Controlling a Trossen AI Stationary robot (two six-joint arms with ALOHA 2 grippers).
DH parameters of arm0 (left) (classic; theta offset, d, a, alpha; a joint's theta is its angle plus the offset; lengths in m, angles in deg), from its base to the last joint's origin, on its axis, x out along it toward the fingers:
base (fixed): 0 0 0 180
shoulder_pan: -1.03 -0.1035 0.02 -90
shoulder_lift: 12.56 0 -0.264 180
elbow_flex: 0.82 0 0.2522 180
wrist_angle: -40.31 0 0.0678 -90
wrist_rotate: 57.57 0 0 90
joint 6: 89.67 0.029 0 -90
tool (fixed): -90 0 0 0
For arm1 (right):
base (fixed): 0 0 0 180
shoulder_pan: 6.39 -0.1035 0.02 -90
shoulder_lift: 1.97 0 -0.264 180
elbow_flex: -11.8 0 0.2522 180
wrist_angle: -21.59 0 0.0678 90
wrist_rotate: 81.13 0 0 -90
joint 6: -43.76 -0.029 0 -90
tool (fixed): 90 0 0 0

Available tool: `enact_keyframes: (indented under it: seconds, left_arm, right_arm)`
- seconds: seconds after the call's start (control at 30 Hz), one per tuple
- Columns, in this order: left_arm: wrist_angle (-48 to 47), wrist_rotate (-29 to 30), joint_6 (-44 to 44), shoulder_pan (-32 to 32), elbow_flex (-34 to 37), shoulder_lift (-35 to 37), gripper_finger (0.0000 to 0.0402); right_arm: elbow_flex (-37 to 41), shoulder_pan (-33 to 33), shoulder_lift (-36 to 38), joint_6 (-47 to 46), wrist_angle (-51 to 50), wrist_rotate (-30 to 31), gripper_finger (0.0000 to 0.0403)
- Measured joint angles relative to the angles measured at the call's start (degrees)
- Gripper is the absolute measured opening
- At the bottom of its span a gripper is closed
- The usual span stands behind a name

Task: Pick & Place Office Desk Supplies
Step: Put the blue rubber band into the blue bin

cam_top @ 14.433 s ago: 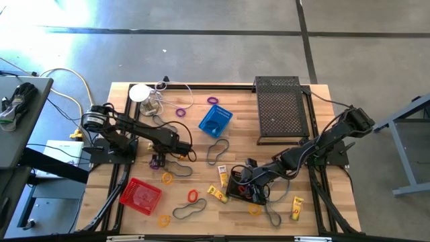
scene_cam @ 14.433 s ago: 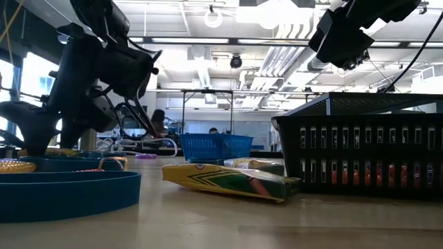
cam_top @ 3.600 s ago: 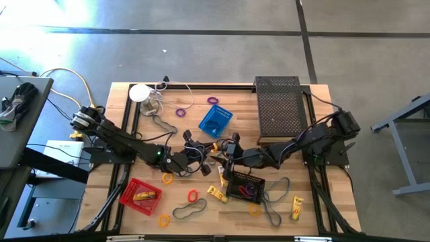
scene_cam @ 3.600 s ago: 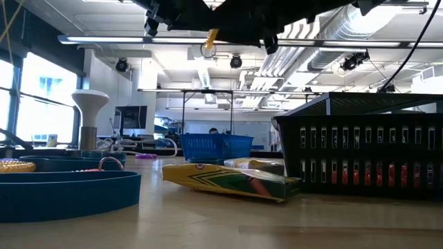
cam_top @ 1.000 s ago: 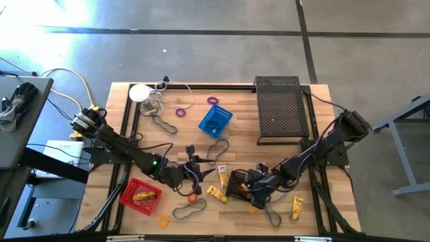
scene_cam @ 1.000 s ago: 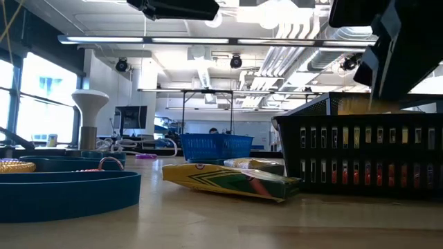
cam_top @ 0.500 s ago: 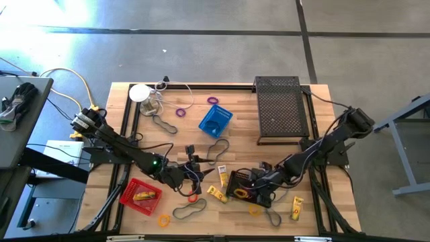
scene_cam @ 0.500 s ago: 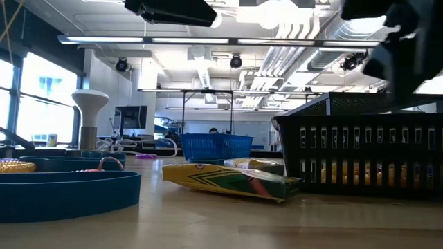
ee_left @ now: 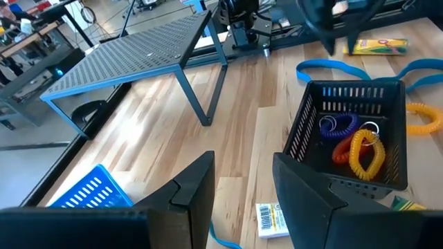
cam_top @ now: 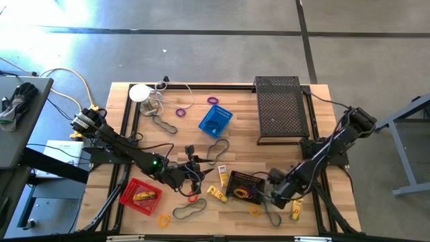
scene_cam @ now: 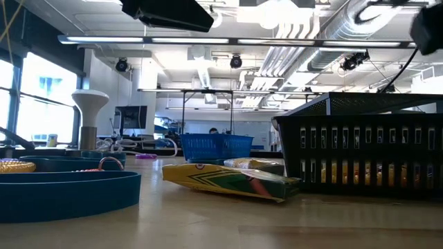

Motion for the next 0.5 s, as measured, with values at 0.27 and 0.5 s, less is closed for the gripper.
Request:
enact_keyframes:
  seconds: [0.27, 0.5]
  left_arm:
    - [0.0, -2.1, -0.4, 0.0, 0.0, 0.0, 0.0139]
    - [0.0, -10.5, -1.9, -1.1, 0.0, 0.0, 0.0139]
  right_arm:
    - [0.0, -0.7, 0.0, -19.0, -21.4, 1.3, 0.0105]
    - [1.2, 0.9, 0.0, -18.0, -17.3, 0.5, 0.0112]
